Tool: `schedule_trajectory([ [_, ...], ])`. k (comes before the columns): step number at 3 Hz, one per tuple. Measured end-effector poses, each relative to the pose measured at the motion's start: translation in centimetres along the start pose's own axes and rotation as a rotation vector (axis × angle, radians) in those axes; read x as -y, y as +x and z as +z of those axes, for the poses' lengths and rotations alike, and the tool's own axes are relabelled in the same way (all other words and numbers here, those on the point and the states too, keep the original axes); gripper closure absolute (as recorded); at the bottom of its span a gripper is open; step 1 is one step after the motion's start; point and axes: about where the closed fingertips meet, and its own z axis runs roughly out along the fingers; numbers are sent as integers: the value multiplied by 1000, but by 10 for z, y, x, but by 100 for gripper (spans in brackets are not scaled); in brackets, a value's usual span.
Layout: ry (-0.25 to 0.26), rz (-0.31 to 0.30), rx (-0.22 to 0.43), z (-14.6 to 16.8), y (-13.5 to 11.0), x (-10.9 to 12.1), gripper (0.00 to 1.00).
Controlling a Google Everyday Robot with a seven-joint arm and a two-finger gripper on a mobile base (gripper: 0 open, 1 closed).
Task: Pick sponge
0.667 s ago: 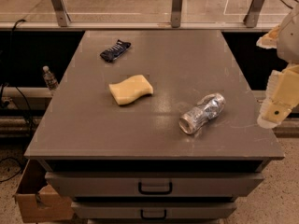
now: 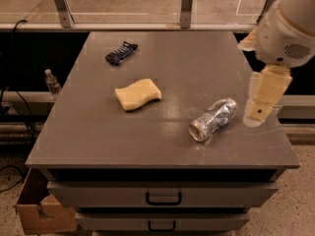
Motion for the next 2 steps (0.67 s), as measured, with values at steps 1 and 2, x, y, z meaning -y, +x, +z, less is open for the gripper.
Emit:
schedule_trajectory([
  [1, -79, -197, 53, 57, -67, 23, 0],
  [2, -129, -355, 101, 93, -120, 33, 0],
])
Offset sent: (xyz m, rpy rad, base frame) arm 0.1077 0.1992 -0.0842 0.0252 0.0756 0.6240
